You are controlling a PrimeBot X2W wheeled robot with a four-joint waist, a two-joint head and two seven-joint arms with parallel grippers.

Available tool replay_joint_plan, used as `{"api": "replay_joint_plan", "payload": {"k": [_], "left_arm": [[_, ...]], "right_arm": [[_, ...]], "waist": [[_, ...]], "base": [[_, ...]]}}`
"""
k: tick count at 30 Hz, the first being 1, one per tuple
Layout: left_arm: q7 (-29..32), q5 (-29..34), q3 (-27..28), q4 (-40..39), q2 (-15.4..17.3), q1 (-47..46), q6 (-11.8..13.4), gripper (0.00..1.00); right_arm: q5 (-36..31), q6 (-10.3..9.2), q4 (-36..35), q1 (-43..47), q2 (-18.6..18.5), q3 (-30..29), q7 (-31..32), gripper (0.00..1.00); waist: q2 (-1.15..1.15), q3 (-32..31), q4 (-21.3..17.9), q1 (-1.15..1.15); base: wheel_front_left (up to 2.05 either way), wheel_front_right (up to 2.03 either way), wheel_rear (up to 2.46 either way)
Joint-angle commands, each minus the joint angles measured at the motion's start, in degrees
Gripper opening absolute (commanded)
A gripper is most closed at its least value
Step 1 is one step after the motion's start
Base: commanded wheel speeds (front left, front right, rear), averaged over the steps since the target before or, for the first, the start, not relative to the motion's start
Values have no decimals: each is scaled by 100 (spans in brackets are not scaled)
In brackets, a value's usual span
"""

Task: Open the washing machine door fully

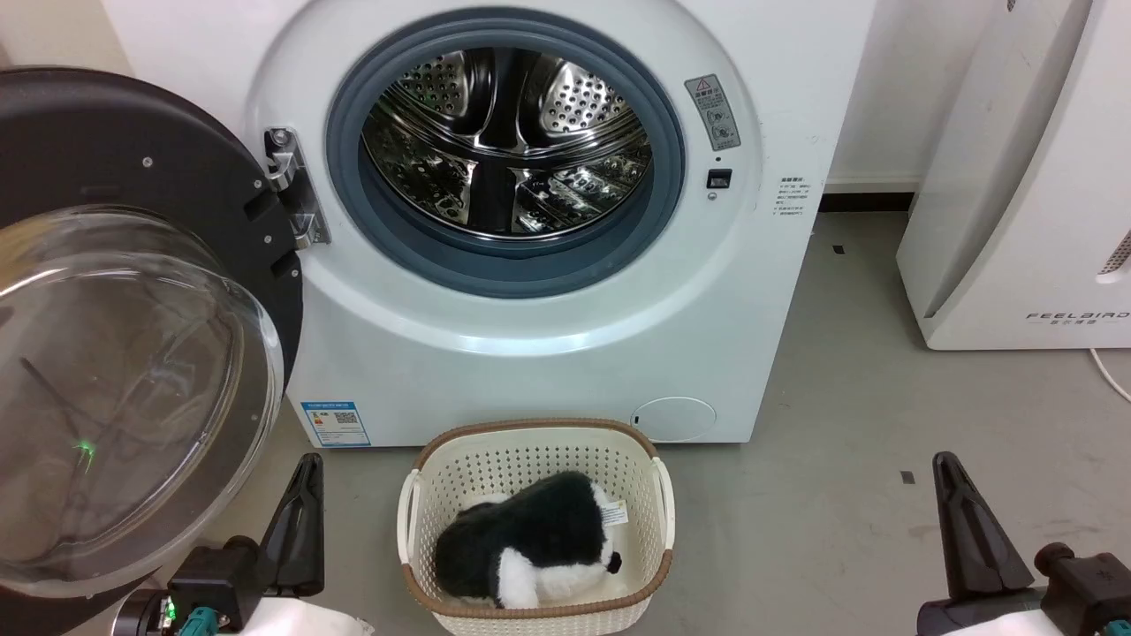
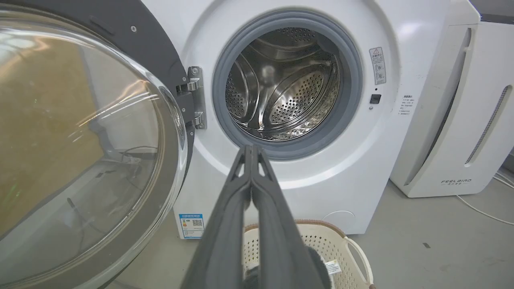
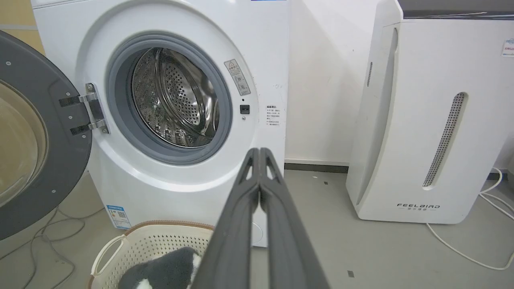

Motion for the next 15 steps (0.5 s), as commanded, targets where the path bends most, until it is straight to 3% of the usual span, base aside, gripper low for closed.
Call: {"api": "replay_joint_plan", "payload": {"k": [1, 15], "left_arm": [[28, 20, -9, -25, -1, -8, 35, 0], [197, 66, -63, -95, -2, -26, 113, 0]], "right_arm": [[-20, 0, 0, -26, 1, 14, 35, 0], [-65, 1, 1, -87, 2, 64, 199, 0]], "waist": [[0, 3, 1, 0], [0, 31, 2, 0]], "base": [[0, 0, 0], [0, 0, 0]]}}
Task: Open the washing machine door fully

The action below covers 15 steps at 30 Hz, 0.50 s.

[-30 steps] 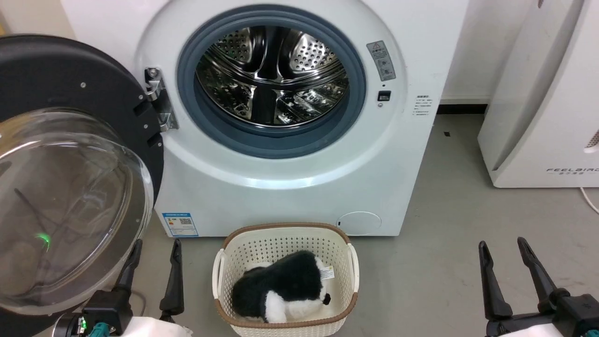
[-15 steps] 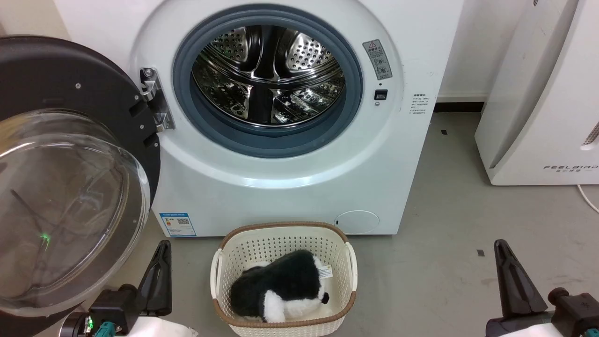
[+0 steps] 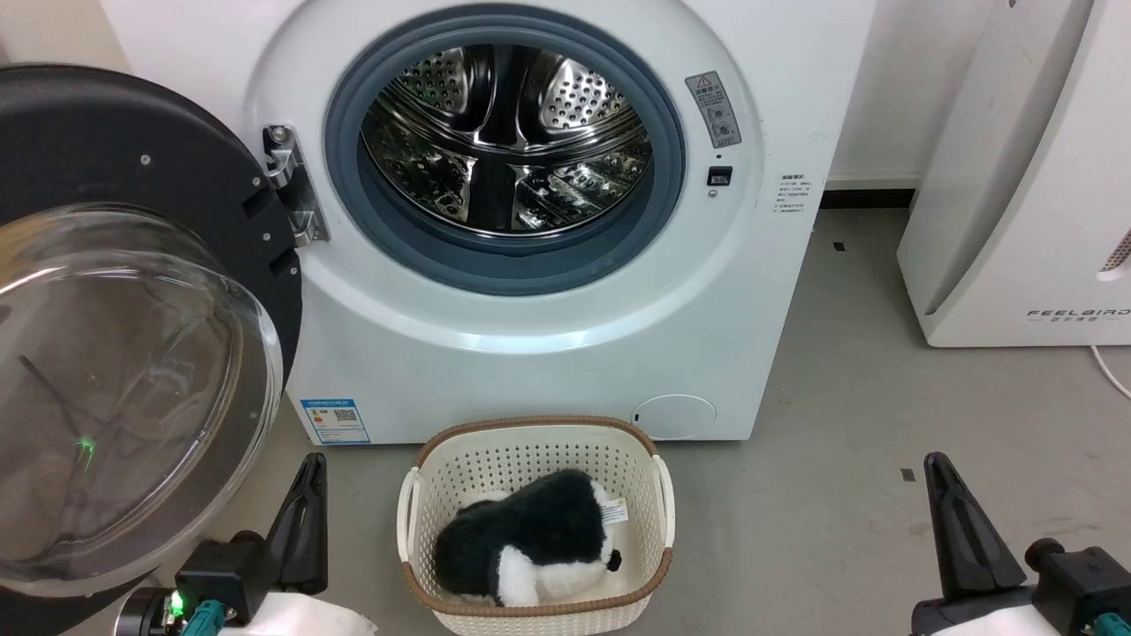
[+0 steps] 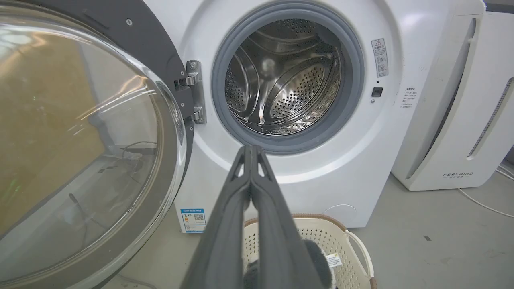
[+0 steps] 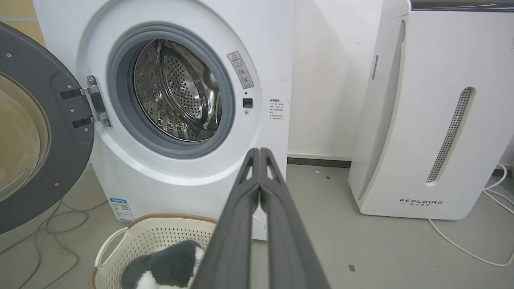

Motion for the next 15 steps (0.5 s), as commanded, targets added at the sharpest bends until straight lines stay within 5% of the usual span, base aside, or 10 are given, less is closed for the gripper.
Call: {"api": "replay_joint_plan", "payload": {"k": [1, 15], "left_arm": [[27, 26, -15, -36, -2, -26, 31, 0], [197, 72, -70, -106, -3, -44, 110, 0]], "right_arm": [[-50, 1, 0, -69, 2, 16, 43, 0], [-95, 1, 1, -131, 4, 67, 208, 0]], "waist": [[0, 3, 0, 0], [0, 31, 2, 0]], "base": [[0, 0, 0], [0, 0, 0]]}}
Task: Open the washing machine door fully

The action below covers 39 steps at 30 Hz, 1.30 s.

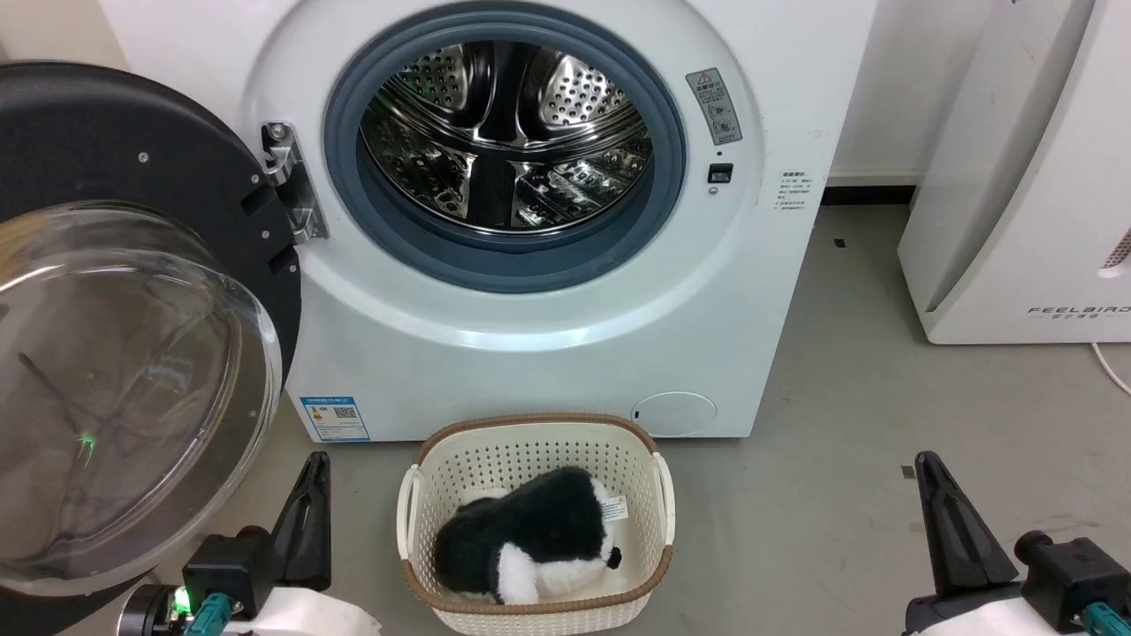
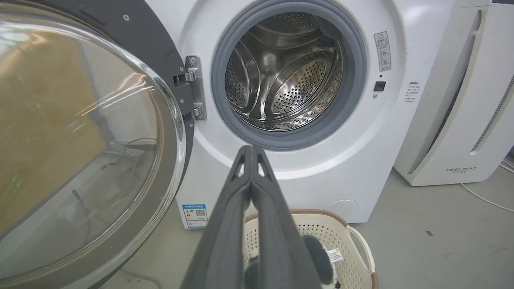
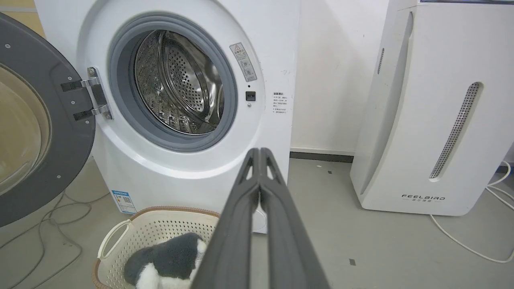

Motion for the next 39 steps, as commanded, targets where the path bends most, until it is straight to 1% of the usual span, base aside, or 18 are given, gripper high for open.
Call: {"api": "replay_joint_plan", "payload": {"k": [1, 39], "left_arm": [[32, 48, -19, -44, -3, -40, 25, 0], [478, 171, -165, -229, -7, -89, 234, 0]], "right_arm": [[-62, 1, 0, -85, 4, 17, 35, 0], [-180, 3, 4, -247, 8, 150, 470, 0]], "waist": [[0, 3, 0, 0], [0, 76, 4, 0]], "base": [[0, 0, 0], [0, 0, 0]]}}
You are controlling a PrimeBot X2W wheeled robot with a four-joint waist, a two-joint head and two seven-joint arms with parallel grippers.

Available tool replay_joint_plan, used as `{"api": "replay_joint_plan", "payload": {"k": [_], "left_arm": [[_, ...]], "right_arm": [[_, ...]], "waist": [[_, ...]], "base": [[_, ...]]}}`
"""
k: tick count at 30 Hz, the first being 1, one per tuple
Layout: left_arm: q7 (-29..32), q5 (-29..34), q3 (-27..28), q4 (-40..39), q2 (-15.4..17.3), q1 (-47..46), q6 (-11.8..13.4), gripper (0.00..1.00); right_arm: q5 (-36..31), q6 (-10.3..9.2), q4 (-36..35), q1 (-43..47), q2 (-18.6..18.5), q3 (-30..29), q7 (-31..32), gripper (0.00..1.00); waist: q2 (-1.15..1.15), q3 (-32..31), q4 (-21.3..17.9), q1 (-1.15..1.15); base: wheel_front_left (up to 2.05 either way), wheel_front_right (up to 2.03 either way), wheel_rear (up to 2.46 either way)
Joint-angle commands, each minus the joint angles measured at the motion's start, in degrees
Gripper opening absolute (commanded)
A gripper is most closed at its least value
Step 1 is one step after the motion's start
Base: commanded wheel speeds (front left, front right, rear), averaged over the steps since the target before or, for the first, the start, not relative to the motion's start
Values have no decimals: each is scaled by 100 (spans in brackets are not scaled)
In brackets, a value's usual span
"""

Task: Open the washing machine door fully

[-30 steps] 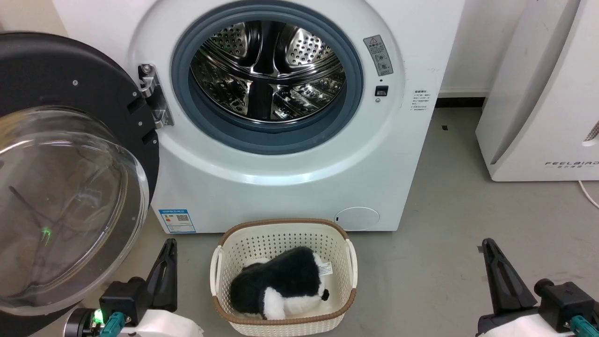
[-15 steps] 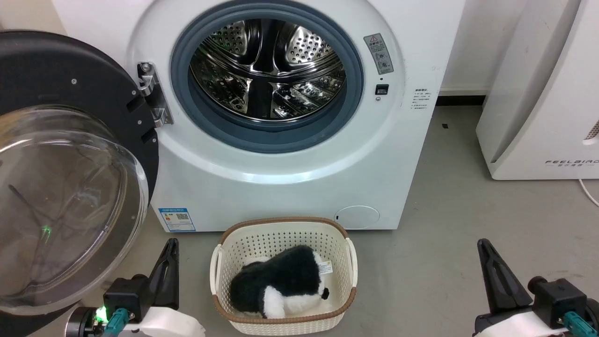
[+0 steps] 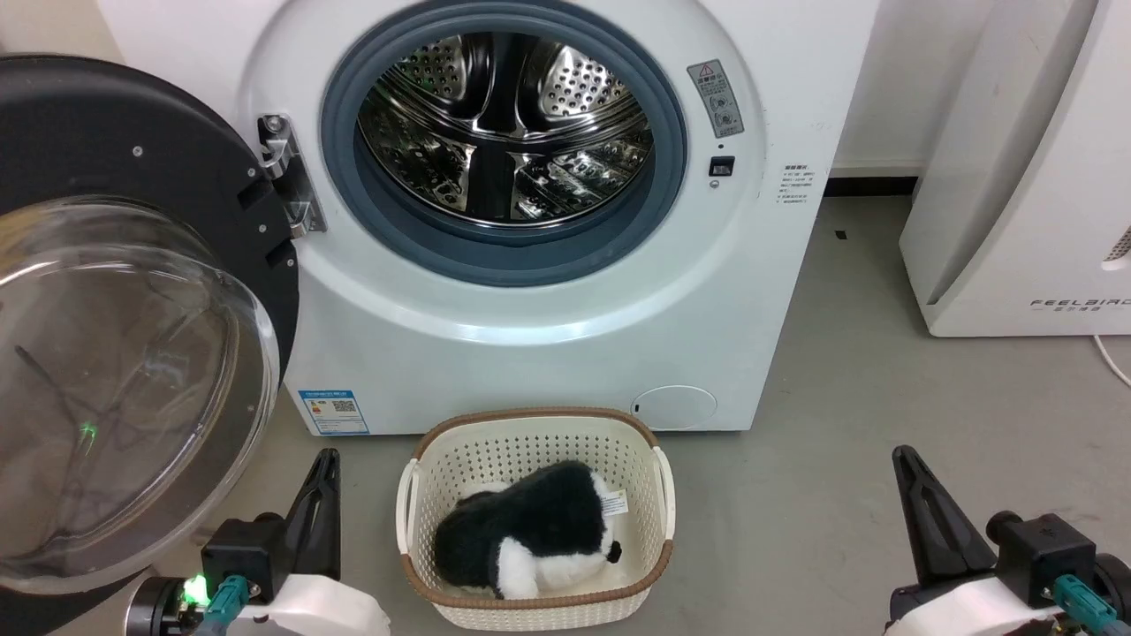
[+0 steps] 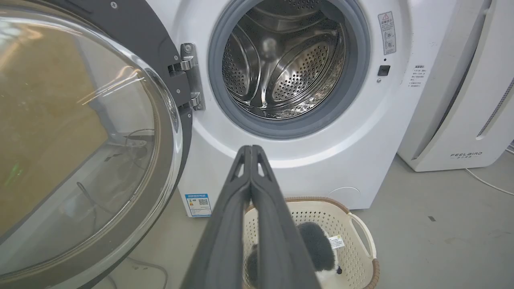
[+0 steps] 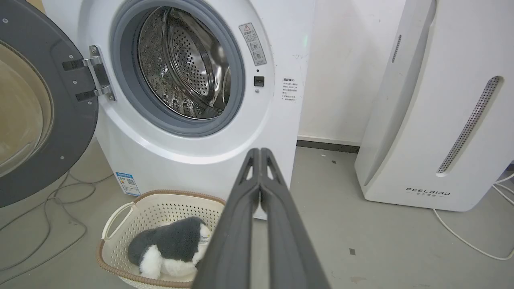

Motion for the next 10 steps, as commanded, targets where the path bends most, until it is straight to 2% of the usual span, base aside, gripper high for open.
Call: {"api": "replay_joint_plan", "payload": {"k": [1, 10], "left_arm": [[31, 43, -18, -39, -5, -74, 32, 0], [140, 73, -54, -84, -5, -85, 83, 0]], "right_arm": [[-26, 3, 2, -99, 8, 13, 18, 0], [-55, 3, 3, -138, 9, 46, 124, 0]], "waist": [[0, 2, 0, 0], [0, 20, 1, 0]], "base": [[0, 0, 0], [0, 0, 0]]}}
